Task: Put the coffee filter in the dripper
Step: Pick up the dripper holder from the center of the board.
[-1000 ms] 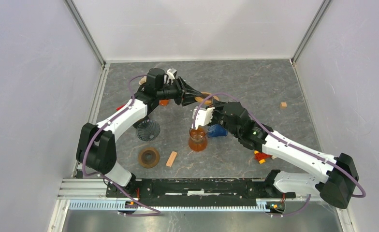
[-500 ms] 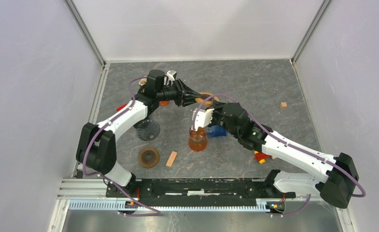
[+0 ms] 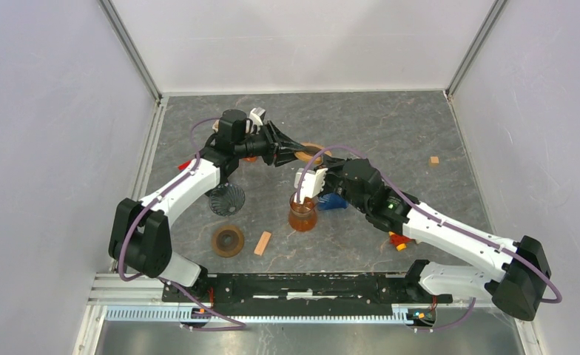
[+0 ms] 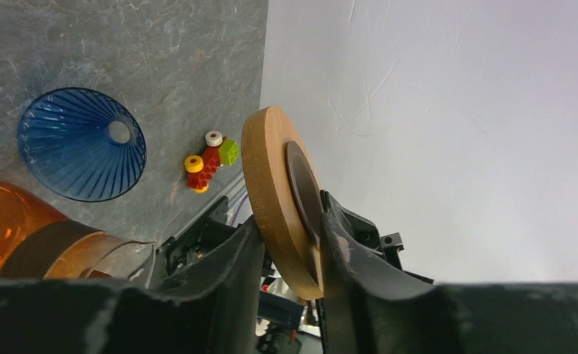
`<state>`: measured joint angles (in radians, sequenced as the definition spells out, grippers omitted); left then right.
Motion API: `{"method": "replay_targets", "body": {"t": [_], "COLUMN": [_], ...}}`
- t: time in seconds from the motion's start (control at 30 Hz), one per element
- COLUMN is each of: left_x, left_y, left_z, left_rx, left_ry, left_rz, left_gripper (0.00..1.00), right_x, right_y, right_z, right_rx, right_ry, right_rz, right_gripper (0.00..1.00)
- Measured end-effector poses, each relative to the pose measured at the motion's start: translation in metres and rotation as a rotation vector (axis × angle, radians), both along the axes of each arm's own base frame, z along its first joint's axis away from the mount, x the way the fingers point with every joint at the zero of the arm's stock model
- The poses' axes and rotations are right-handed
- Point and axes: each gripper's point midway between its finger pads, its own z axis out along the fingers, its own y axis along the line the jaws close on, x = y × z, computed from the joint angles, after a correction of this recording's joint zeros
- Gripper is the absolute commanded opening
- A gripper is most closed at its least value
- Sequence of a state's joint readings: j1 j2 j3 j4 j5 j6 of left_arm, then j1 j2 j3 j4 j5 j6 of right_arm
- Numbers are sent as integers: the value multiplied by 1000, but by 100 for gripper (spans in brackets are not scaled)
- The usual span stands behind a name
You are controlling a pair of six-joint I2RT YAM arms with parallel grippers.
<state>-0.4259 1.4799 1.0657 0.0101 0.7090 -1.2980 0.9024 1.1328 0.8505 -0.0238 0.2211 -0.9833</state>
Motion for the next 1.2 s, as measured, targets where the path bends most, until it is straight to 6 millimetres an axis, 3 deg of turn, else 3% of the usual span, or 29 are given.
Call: {"method": "replay_targets", "body": {"t": [0.1,0.2,0.53,0.57,0.73,1.03,1.2], "left_x": [0,0,1,1,1,5,8], "left_y": [1,1,2,2,2,4,5], "left_z": [0,0,-2,-2,-3,-7,1], "left_rx": [9,13,14,14,6,-29,-48], "left_ry": [-35,-48,-48,-47,-44,-112,-157], "left_rz": [-9,-12,-10,-10,-7,-1,-2], "left_gripper": [50,46,9,3,2,2,2], "right_x": [-1,-1,-2,-3,-3,-12,-18], "right_y": [0,0,0,0,0,4,5], "right_z": [0,-2,-4,-4,-4,-23,-24], "right_rx": [5,3,-3,-3,1,17,43], "right_ry": [7,13,15,15,19,92,119], "right_rz": [0,2,9,11,13,60,85], "right_gripper": [0,0,1,3,30,43,64]}}
